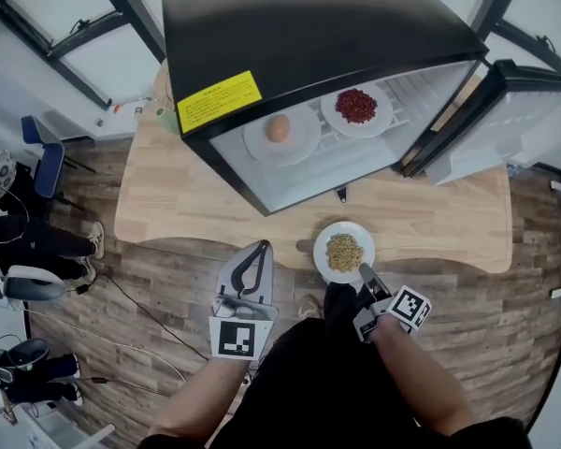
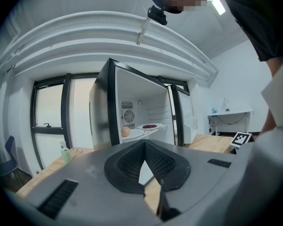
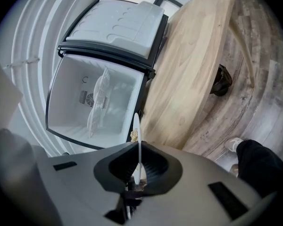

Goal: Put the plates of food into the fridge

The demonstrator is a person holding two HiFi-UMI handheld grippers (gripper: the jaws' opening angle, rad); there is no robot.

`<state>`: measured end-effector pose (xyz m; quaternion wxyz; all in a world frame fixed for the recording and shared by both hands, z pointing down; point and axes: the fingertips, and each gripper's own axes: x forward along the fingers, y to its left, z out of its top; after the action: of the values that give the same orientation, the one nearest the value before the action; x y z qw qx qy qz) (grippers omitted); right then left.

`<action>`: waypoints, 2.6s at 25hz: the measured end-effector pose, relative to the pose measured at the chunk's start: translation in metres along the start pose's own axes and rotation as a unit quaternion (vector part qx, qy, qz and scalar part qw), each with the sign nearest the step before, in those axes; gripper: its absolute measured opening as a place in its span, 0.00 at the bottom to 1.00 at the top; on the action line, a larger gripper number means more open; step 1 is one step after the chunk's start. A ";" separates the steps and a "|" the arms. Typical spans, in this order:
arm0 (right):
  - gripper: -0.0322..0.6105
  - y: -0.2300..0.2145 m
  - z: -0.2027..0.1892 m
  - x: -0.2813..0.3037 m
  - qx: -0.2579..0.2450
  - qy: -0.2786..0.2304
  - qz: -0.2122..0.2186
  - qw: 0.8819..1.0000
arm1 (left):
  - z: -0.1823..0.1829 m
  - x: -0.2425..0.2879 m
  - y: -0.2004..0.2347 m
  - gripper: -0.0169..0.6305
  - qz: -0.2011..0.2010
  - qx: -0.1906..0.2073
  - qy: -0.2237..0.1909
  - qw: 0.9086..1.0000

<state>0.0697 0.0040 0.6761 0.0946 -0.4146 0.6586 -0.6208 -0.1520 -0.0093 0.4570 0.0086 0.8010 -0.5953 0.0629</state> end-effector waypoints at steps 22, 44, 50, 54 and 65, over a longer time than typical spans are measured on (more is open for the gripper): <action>0.10 0.085 0.048 0.079 -0.045 0.063 0.043 0.996 | 0.041 0.002 0.061 0.03 0.105 -0.008 -0.024 0.994; 0.10 0.111 0.076 0.167 -0.043 0.092 0.061 0.993 | 0.050 0.017 0.093 0.03 0.172 0.002 -0.001 0.985; 0.10 0.115 0.077 0.189 -0.047 0.099 0.058 0.992 | 0.046 0.014 0.103 0.03 0.189 -0.006 0.004 0.982; 0.10 0.119 0.079 0.202 -0.048 0.097 0.058 0.992 | 0.042 0.009 0.109 0.03 0.197 -0.004 0.014 0.980; 0.10 0.122 0.084 0.227 -0.120 0.084 0.028 0.989 | 0.036 -0.008 0.126 0.03 0.217 -0.011 0.025 0.976</action>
<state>-0.0740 -0.2223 0.6376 0.0056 -0.3506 0.7455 -0.5668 -0.2710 -0.0414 0.4131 0.0188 0.6509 -0.7550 0.0769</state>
